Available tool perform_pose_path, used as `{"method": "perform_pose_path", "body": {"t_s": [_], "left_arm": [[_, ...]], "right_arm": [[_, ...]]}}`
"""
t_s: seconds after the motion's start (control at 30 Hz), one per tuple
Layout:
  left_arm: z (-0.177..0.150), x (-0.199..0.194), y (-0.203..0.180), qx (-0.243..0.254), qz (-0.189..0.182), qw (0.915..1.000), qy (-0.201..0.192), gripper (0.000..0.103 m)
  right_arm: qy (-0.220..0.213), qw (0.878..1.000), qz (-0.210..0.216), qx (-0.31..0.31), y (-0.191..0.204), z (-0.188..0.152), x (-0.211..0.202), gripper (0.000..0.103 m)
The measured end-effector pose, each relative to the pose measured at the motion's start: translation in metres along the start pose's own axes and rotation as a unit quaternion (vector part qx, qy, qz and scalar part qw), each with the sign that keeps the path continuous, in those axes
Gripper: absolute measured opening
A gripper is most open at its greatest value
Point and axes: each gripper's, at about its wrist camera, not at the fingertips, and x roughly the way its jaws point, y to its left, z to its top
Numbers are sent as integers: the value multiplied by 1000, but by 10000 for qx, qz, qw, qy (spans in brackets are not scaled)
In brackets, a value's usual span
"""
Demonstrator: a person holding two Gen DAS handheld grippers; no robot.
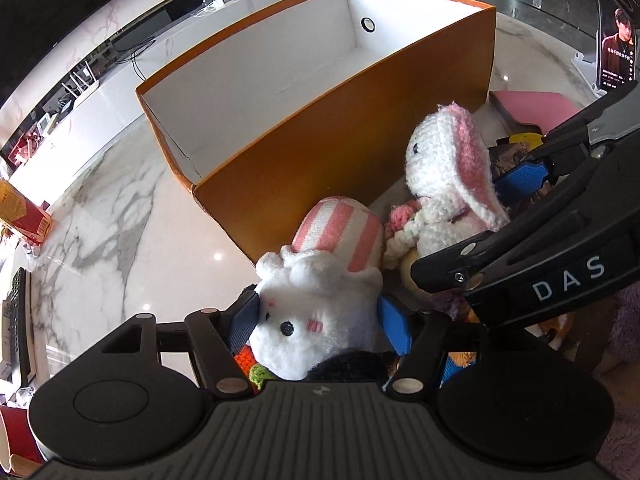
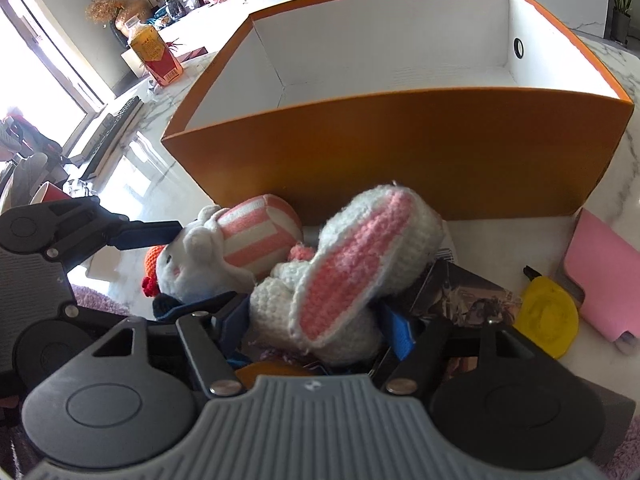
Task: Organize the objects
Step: 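Lift both plushes and carry them toward the orange box with both tools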
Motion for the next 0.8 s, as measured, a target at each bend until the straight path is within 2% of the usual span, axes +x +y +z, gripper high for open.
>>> {"method": "perform_pose_path", "body": {"t_s": [0.23, 0.4, 0.57, 0.8], "left_arm": [[2, 7, -4, 32, 130, 9998, 114, 80], [2, 6, -9, 88, 277, 9995, 112, 73], [-1, -4, -6, -259, 254, 9993, 72, 67], [-3, -51, 8, -1018, -2, 9942, -356, 67]], "right_arm": [[-77, 9999, -65, -116, 1, 0, 4, 68], [-203, 9991, -180, -324, 5, -1, 0, 61], [-363, 9985, -185, -375, 6, -1, -10, 58], [-776, 9958, -117, -478, 7, 5, -43, 58]]}}
